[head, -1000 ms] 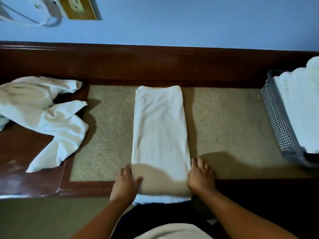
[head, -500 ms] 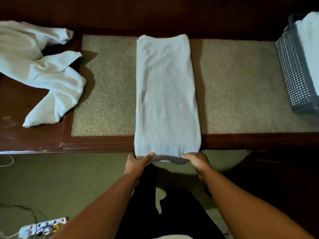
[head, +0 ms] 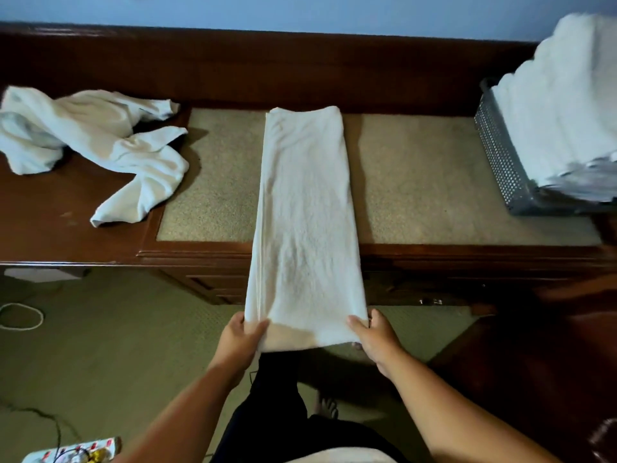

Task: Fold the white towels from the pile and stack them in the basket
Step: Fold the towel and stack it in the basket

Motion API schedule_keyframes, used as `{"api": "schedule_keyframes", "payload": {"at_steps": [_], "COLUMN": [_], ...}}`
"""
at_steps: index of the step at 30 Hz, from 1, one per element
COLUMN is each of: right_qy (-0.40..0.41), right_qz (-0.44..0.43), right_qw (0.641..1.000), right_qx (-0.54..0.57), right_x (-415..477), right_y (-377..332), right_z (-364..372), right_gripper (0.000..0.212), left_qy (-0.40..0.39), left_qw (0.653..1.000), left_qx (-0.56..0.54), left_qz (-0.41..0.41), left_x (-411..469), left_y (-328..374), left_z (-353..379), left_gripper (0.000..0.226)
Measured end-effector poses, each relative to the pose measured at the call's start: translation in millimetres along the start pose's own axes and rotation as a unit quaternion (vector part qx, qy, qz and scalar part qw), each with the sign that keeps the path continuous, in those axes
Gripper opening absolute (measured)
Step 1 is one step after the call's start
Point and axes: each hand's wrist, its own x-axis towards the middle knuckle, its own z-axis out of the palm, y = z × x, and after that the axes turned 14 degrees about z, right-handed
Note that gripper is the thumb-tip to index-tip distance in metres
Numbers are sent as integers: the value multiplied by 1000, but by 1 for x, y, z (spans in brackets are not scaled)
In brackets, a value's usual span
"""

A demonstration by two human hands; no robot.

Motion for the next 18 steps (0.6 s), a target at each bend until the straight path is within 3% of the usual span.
{"api": "schedule_keyframes", "payload": {"at_steps": [4,8,11,14,18], "right_qy": [21,37,43,19,3], "right_qz": [-47,-65,-85,-118,-150], "right_qw": [999,997,995,992,988], "right_qx": [3,-17,-35,-41,-39], "right_x": [-26,-43,-57,-71,-85], "right_y": [-7,-4,6,20,35], "right_z": [-10,-20,-28,-35,-42], "right_gripper": [24,40,50,53,28], "left_qy": [30,2,-37,-43,-18], "left_qw": [998,986,980,987,994], "left_qx": [3,87,82,12,-57], "left_qz": [56,141,175,153,89], "left_x": [-19,-38,-55,-74,-93], "left_y": [20,41,40,27,14], "left_z": [0,0,1,0,-5], "left_gripper": [53,77,62,36,28]}}
